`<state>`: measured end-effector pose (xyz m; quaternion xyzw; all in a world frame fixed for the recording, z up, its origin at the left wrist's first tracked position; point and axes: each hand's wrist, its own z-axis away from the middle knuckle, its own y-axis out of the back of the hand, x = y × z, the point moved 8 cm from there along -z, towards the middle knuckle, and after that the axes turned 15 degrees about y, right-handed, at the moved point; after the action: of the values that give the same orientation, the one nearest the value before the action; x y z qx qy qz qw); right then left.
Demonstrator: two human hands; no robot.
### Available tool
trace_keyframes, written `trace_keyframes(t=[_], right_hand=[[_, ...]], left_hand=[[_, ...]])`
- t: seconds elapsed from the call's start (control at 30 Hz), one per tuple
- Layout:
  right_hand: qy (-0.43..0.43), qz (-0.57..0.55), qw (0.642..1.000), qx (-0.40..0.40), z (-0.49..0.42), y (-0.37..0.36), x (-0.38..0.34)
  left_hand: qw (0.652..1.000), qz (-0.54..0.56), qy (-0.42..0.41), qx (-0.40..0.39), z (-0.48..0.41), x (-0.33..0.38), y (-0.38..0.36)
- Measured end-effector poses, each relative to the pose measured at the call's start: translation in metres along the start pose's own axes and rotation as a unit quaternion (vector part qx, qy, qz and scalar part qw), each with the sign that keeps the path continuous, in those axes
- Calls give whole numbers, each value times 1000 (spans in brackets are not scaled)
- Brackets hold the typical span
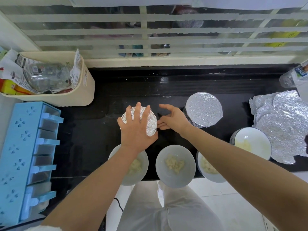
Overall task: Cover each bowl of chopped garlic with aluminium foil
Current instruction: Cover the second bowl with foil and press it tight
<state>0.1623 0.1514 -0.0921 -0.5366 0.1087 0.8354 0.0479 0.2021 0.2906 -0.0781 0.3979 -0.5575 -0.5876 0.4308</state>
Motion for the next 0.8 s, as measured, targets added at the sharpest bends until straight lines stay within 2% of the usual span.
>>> trace_keyframes(t=[0.1,0.3,0.47,0.63,0.8], right_hand=[[32,120,991,-57,-9,0,-15],[40,297,947,-116,-20,-14,-31],[35,273,956,-97,-10,-8,-27],[75,313,945,-55,-7,0,-23],[73,298,948,-87,-5,1,-21]], left_hand=[[1000,2,-2,-6,0,0,0],[1000,2,-14,-15,0,2,3],[998,-15,-58,-29,-2,6,0],[996,-19,-84,-28,-1,13,1],[994,-34,-103,-33,0,17,0]])
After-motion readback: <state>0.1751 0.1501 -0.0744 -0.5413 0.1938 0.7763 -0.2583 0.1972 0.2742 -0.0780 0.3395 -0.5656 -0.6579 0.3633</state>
